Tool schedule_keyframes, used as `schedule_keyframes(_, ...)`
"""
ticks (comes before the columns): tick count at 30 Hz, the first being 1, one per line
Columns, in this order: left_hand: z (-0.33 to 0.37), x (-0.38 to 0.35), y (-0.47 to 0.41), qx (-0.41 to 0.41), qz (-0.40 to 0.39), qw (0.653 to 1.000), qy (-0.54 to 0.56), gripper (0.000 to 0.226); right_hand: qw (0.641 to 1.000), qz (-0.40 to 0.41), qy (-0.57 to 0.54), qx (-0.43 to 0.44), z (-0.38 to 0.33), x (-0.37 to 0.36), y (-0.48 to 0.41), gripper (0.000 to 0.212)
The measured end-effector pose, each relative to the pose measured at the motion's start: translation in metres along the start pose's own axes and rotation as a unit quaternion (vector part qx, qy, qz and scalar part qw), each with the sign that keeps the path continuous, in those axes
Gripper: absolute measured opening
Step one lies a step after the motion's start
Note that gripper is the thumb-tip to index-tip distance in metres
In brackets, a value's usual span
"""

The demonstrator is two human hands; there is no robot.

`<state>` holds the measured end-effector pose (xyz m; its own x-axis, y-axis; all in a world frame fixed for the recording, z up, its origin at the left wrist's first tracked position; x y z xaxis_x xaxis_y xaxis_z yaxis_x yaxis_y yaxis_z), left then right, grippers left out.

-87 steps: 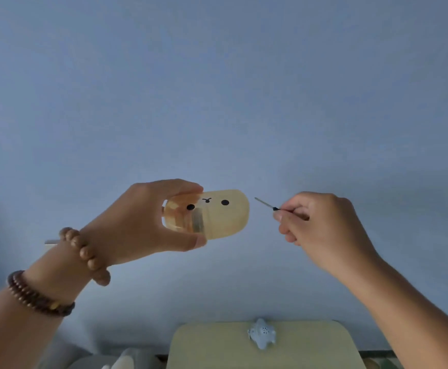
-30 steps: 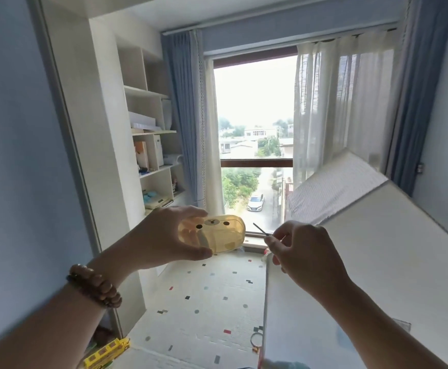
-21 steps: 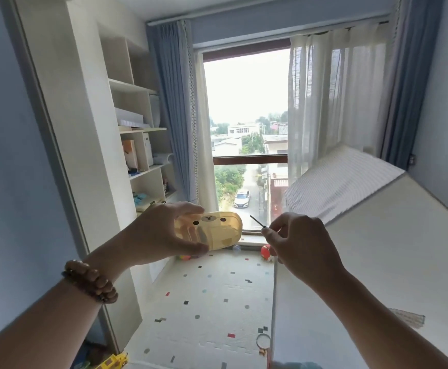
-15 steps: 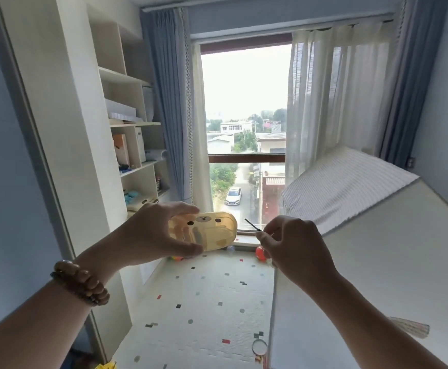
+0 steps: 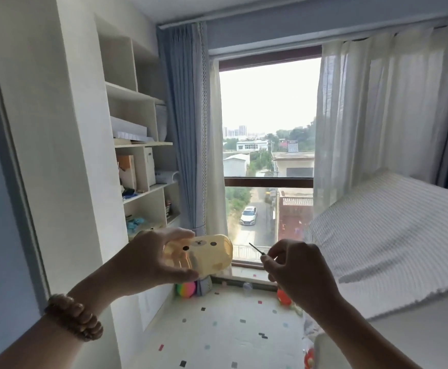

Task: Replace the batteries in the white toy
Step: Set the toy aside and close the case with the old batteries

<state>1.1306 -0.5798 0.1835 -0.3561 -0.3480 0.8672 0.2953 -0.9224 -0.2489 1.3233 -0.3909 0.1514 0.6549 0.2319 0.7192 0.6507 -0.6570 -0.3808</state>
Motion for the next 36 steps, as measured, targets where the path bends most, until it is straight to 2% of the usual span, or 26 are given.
schedule_keyframes(8,-0.108,-0.003,-0.111,0.011,-0.007,1.000,0.003,0.089,0.999,-0.017,-0.009,-0.032,0.030,-0.069,-0.129,0.016)
schedule_keyframes(21,-0.309,0.016,-0.352,-0.040,-0.036,0.999,0.005,0.091,0.996,0.005,-0.006,-0.092,0.055,-0.190,-0.372,0.014)
schedule_keyframes(30,-0.393,-0.002,-0.520,-0.069,-0.065,0.995,0.028,0.089,0.992,0.015,0.033,-0.118,0.104,-0.233,-0.524,0.017)
schedule_keyframes(36,-0.447,-0.012,-0.638,-0.060,-0.062,0.996,0.036,0.091,0.995,0.008,0.012,-0.098,0.152,-0.269,-0.662,0.015)
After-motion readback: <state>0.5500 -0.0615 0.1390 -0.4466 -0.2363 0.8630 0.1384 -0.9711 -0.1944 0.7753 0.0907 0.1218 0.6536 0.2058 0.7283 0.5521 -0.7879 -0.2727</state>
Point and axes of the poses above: each hand's wrist, its own y-axis away from the middle knuckle, its own x-axis out of the back of the hand, z = x × y, the point moved 8 cm from there along -y, towards the middle knuckle, and after that the axes turned 10 degrees about -z, right-handed, at the moved point
